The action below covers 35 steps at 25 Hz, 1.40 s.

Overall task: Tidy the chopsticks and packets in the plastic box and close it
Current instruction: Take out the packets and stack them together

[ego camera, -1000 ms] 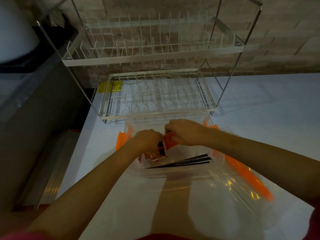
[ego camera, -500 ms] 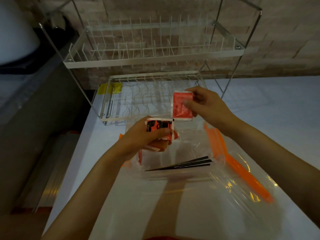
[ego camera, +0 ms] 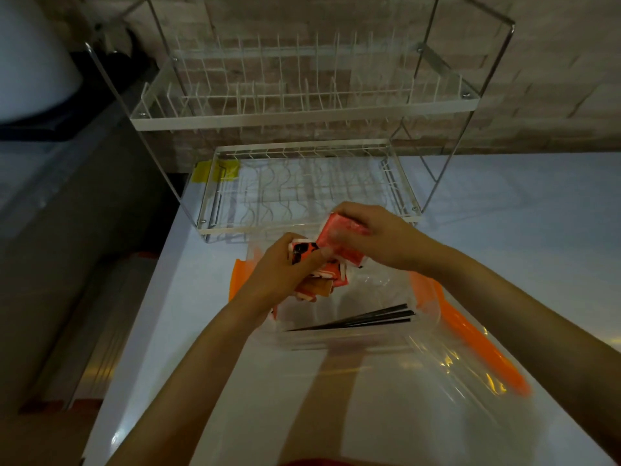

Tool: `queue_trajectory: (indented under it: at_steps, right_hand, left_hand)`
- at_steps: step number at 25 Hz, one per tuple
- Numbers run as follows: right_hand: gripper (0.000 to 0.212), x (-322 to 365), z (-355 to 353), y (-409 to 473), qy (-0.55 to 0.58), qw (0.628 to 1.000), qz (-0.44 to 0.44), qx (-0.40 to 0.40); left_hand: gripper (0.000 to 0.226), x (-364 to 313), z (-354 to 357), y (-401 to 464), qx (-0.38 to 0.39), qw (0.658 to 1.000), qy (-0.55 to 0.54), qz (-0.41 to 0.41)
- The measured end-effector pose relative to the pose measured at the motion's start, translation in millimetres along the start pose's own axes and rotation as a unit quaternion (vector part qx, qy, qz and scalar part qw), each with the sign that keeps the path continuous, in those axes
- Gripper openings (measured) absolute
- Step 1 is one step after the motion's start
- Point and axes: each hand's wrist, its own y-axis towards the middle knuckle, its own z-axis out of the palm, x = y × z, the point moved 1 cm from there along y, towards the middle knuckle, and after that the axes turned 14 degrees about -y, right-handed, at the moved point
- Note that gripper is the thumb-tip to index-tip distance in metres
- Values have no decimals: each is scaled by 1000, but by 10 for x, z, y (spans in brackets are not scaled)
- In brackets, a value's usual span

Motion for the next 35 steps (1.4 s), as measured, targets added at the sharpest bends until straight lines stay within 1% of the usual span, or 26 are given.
queue_trajectory:
  at_steps: [2,3,5,6,7,9,10,13,15,18,22,24,26,27,29,31,34,35]
  right_hand:
    - [13,16,47,8,21,1000,-2,11]
    - [14,9,67,11,37,999,5,5]
    - [14,9,99,27,64,997,29,-31]
    - [13,8,108,33,82,994,49,-56]
    - [11,-1,111,31,106,988,74,-82]
    - [6,-23,119,17,159,973,120,-119]
    - [6,-28,137,5,173,968,133,-125]
    - [17,-14,239,-41,179,965,156,-113]
    - [23,-15,299,-64,216,954,180,-106]
    - [29,-13,378,-71,283,930,212,-99]
    - [31,5,432,-54,294,920,231,-114]
    - [30,-6,448,-57,299,919,229,-120]
    - [28,-11,454,-63,306,916,224,-131]
    - [29,-21,460,-64,300,917,222,-139]
    - [26,-28,464,-73,271,925,213,-160]
    - [17,-11,453,-94,238,940,179,-169]
    - [11,-2,390,-124,160,968,108,-160]
    - [10,-11,349,-124,144,974,94,-149]
  left_hand:
    - [32,0,1,-6,-6,1000,7,5]
    - [28,-13,4,-14,-2,1000,9,10]
    - [7,-46,-9,-37,34,999,-4,22]
    - [8,-50,-20,-46,52,998,-18,26]
    - [14,-56,-32,-62,56,997,-43,20]
    - [24,-27,-71,-60,17,996,-84,12]
    - [26,-7,-85,-51,-6,995,-94,18]
    - [29,-8,-47,-58,-44,993,-96,52]
    - [30,-5,-11,-58,-52,993,-80,75]
    - [29,8,33,-58,-47,993,-60,90]
    - [27,50,100,-68,-29,994,-58,89]
    - [21,82,85,-78,-42,993,-87,73]
    - [24,108,56,-82,-52,990,-123,48]
    - [25,114,53,-85,-58,989,-125,47]
    - [17,103,55,-91,-83,987,-121,65]
    - [12,83,47,-83,-112,986,-96,81]
    - [21,74,21,-85,-124,988,-37,83]
    - [19,73,10,-88,-124,988,-18,84]
